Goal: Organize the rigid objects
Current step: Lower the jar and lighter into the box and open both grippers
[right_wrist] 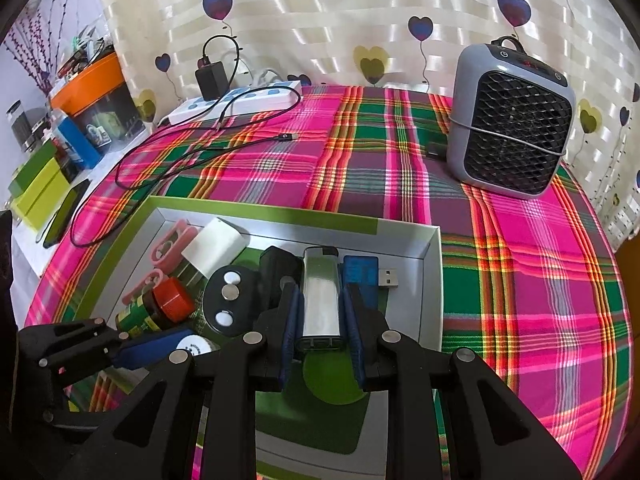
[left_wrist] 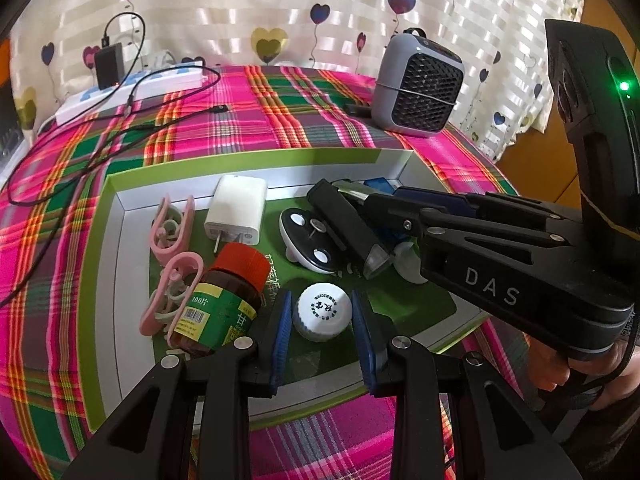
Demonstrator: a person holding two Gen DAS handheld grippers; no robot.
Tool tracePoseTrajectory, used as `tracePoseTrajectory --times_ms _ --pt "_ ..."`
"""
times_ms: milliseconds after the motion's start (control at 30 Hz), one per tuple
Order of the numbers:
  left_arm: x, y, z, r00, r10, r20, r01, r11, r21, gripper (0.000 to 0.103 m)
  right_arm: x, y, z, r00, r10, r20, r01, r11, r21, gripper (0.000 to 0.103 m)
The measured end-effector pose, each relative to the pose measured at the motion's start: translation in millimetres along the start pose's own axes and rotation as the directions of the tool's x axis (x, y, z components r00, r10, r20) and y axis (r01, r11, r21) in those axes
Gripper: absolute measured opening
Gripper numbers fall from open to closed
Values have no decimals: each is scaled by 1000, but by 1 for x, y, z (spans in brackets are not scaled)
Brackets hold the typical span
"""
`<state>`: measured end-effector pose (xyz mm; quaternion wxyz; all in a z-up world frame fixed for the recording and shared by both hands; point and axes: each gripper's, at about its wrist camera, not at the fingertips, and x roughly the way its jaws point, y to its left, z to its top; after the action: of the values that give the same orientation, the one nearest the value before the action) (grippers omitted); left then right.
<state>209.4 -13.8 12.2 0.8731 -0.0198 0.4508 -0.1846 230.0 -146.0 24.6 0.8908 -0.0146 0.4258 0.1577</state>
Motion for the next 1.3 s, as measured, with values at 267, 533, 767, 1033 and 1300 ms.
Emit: tracePoseTrajectory --times_ms 267,533,767,1033,1300 --pt "1 -1 0 1000 3 -1 -3 1000 7 29 1 -1 0 1000 0 0 0 1000 5 24" --pt "1 -1 0 1000 5 -2 -5 1000 9 29 1 -1 0 1000 3 1 -3 1000 11 24" --pt "0 -1 0 1000 2 -2 -2 1000 6 30 1 -2 -1 1000 11 5 -11 1000 22 24" --pt "-9 1 -1 1000 17 21 -17 1000 1 32 -4 -4 -4 1000 19 17 -19 999 51 25" --pt "-35 -3 -8 995 77 71 -77 997 0 32 -28 0 -16 997 33 64 -37 997 64 42"
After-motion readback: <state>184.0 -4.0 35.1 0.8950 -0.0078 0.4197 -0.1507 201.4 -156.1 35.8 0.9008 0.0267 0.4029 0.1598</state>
